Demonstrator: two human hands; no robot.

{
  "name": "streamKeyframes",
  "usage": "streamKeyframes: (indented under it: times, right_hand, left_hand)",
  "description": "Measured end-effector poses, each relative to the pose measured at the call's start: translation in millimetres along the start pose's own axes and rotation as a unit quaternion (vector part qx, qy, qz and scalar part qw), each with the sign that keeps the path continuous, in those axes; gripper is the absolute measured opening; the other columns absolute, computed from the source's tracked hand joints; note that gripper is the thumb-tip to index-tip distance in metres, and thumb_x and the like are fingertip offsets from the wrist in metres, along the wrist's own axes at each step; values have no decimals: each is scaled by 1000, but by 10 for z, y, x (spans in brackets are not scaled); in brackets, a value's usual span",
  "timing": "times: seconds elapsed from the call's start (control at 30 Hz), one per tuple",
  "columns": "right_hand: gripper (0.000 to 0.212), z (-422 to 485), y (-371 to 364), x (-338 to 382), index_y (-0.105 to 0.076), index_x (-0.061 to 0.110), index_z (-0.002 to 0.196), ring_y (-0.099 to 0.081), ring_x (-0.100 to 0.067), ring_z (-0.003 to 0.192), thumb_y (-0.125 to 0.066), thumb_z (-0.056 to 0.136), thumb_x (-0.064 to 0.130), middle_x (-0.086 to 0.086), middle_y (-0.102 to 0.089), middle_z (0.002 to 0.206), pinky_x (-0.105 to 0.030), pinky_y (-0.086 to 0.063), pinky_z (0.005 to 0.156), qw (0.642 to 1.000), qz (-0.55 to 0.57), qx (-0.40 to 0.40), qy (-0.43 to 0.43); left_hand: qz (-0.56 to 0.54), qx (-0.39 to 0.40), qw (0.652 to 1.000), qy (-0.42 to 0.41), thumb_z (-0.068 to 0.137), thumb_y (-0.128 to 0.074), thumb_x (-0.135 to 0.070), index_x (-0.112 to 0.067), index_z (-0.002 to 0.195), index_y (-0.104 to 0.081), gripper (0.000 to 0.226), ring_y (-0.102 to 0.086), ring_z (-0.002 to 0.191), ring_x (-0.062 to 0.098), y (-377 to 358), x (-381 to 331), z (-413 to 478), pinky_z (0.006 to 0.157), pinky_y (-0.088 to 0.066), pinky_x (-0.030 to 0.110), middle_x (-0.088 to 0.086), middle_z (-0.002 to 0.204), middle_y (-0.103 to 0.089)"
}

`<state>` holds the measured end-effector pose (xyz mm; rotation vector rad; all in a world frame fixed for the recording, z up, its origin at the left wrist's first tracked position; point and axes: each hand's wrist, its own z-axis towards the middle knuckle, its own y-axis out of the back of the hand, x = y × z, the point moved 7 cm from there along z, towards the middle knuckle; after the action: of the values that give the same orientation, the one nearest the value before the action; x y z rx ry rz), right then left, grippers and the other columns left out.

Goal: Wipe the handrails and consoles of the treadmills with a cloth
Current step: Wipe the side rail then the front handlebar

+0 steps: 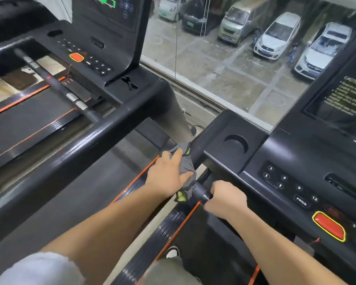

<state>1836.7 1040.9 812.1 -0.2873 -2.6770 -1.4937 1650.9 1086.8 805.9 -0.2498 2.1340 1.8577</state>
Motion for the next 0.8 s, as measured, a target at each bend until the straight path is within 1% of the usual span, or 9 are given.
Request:
streamKeyframes:
  times: [0.13, 0.2, 0.27, 0.47, 0.57, 0.6, 0.67, 0.73, 0.8]
  right_hand:
    - [30, 40, 60, 22, -57, 21, 96, -62, -20, 85, -73, 75, 34, 5, -60, 92, -31, -53, 71, 1000, -3, -5, -10]
    - [29, 24, 65, 9, -60, 21, 93, -64, -21, 84, -74, 71, 34, 4, -63, 91, -31, -53, 69, 1000, 9, -8, -16]
    - [26, -7, 53, -14, -61, 22, 90, -65, -22, 84, -73, 71, 34, 4, -64, 89, -30, -52, 67, 1000, 9, -19, -18]
    - [22, -24, 23, -50, -53, 27, 83, -60, -19, 80, -71, 71, 32, 8, -59, 86, -28, -43, 60, 999, 34, -21, -18]
    - [26, -90, -10, -9, -45, 27, 78, -59, -19, 82, -70, 75, 33, 6, -57, 88, -30, -44, 64, 999, 23, -35, 2]
    - [26, -110, -36, -12, -46, 26, 79, -58, -19, 83, -71, 76, 35, 5, -56, 90, -30, -46, 66, 999, 23, -44, 7]
    - [21, -120, -58, -42, -52, 27, 83, -59, -18, 84, -70, 79, 36, 6, -56, 92, -31, -51, 69, 998, 34, -45, 20]
    - [13, -109, -55, -108, -53, 25, 76, -60, -18, 81, -65, 80, 30, 7, -56, 85, -30, -49, 63, 998, 49, -18, 38]
    - [16, -141, -18, -237, -50, 23, 74, -60, -20, 80, -64, 79, 30, 7, -56, 80, -27, -42, 58, 998, 56, 12, 37]
  left_hand:
    - [-35, 9, 999, 41, 91, -49, -74, -29, 149, -26, 77, -60, 112, 40, -5, -121, 392, 84, -53, 47, 14, 129, -50]
    - [-84, 37, 993, 74, 89, -50, -76, -29, 151, -25, 82, -58, 115, 43, -30, -158, 566, 91, -51, 50, 17, 131, -51]
    - [-129, 39, 988, 70, 88, -53, -74, -28, 151, -25, 83, -58, 116, 43, -35, -156, 582, 93, -53, 51, 17, 132, -51]
    - [-154, 25, 988, 4, 89, -61, -51, -26, 135, -41, 56, -56, 110, 31, -51, 272, -146, 86, -55, 47, 5, 122, -49]
    - [-85, 6, 995, -51, 84, -64, -35, -21, 141, -43, 62, -48, 120, 27, -41, 417, -550, 87, -52, 39, 2, 133, -45]
    - [-60, -5, 995, -73, 82, -64, -33, -20, 142, -42, 66, -48, 119, 28, -45, 390, -606, 84, -52, 40, 4, 136, -44]
    - [-7, -26, 992, -125, 76, -62, -34, -18, 134, -45, 62, -51, 108, 33, -46, 206, -532, 79, -52, 41, 10, 126, -46]
    - [89, -21, 981, -169, 69, -70, -36, -19, 129, -46, 67, -51, 112, 38, -125, -65, -330, 88, -46, 45, 13, 124, -46]
    - [156, -3, 965, -211, 65, -76, -32, -18, 134, -51, 74, -44, 132, 44, -203, -366, -170, 105, -38, 55, 18, 137, -46]
